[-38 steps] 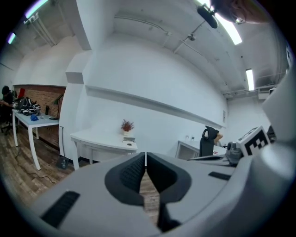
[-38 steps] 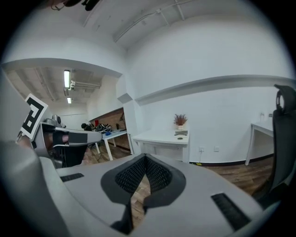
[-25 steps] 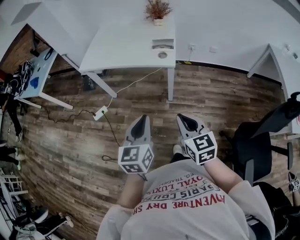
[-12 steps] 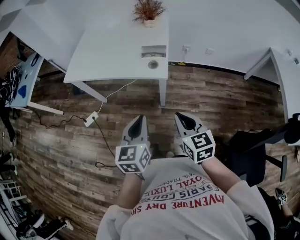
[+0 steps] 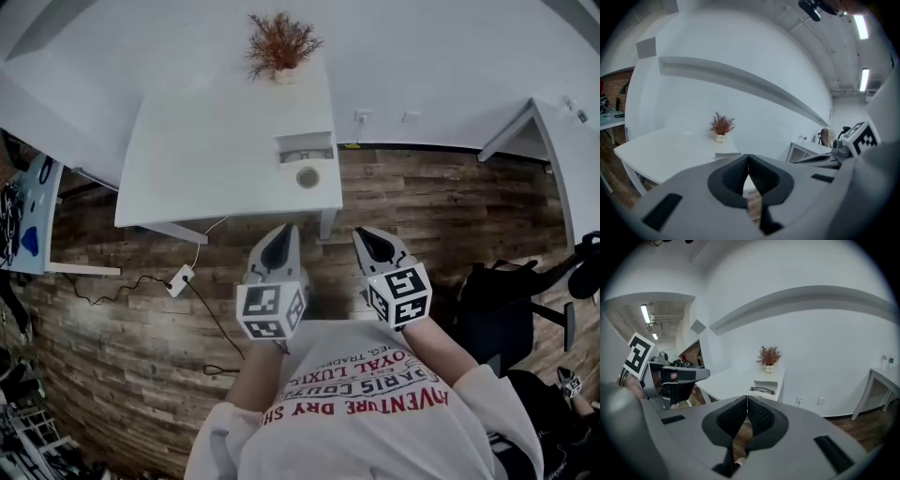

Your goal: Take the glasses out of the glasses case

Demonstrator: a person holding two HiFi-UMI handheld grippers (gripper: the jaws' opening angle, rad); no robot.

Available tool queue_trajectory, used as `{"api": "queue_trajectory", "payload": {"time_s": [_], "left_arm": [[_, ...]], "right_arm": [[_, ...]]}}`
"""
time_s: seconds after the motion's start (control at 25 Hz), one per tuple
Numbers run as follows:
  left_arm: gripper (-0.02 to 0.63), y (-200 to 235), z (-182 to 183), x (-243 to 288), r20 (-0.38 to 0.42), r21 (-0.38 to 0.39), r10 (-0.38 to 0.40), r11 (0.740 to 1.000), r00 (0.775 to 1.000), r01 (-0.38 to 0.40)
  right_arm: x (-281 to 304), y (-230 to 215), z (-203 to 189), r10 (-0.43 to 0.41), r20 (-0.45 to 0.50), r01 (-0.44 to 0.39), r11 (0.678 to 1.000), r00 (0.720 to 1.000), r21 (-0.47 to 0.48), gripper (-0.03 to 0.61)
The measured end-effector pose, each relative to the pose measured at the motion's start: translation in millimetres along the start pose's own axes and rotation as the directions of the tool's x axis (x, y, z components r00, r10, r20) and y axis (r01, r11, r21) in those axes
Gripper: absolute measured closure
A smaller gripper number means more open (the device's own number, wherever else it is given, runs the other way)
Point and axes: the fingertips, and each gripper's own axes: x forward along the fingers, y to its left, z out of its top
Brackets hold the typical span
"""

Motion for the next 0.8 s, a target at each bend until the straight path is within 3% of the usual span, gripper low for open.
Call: {"api": "queue_trajectory", "payload": {"time_s": [0.4,0.8], "left_arm": [[0.614,101,37,95,-0.078,-0.006,-0.139,0.990,0.987,0.139],[0.614,145,28,142,-0.156,-0.055,-0.144,0.989,0.977,0.136]], "right_arm": [[126,-6,51,-0.087,-0.029,0.089,0.995,0.996,0.053,0.566],[201,-15,60,-0.061,-0.133,0.064,0.998,0.989,0.020,0.566]]}}
